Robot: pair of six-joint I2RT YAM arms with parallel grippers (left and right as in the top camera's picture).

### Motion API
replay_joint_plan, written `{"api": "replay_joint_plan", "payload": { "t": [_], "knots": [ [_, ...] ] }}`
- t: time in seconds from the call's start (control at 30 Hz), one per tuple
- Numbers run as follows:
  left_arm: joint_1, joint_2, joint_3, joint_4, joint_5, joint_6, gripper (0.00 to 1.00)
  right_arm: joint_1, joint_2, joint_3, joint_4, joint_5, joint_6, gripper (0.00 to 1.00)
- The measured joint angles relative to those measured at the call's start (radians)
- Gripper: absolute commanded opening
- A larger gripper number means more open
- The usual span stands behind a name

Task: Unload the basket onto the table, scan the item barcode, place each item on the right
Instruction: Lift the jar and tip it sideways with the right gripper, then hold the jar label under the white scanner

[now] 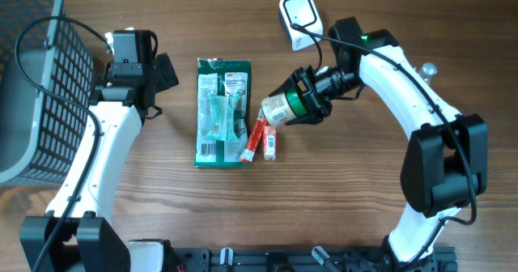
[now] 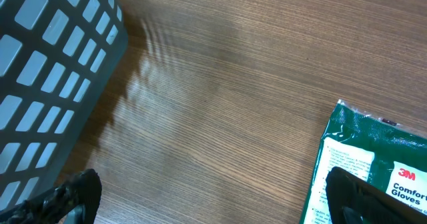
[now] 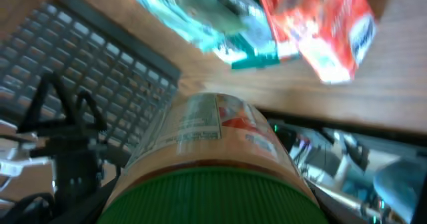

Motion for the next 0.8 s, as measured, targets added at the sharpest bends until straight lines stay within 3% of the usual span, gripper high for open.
{"api": "replay_joint_plan", "payload": {
  "t": [0.1,0.13,0.23,0.37,0.5,0.7,0.8],
  "knots": [
    [0.0,0.0,0.0,0.0,0.0,0.0,1.0,0.0,0.0,0.0,0.028,0.128,0.018,0.45],
    [0.0,0.0,0.0,0.0,0.0,0.0,1.0,0.001,0.0,0.0,0.042,0.216,0.015,0.44],
    [0.0,0.0,0.0,0.0,0.0,0.0,1.0,0.002,0.0,0.0,0.075,0.472,-0.038,0.29],
    [0.0,0.0,0.0,0.0,0.0,0.0,1.0,-0.008,0.0,0.0,0.167,0.719,-0.211,0.25],
    [0.0,0.0,0.0,0.0,0.0,0.0,1.0,-0.033,0.0,0.057,0.186,0.738,-0.454,0.23],
    [0.0,0.0,0.0,0.001,0.0,0.0,1.0,-0.04,0.0,0.361,0.029,0.749,-0.644,0.33],
    [0.0,0.0,0.0,0.0,0.0,0.0,1.0,-0.036,-0.002,0.494,-0.029,0.755,-0.723,0.33]
  ]
}}
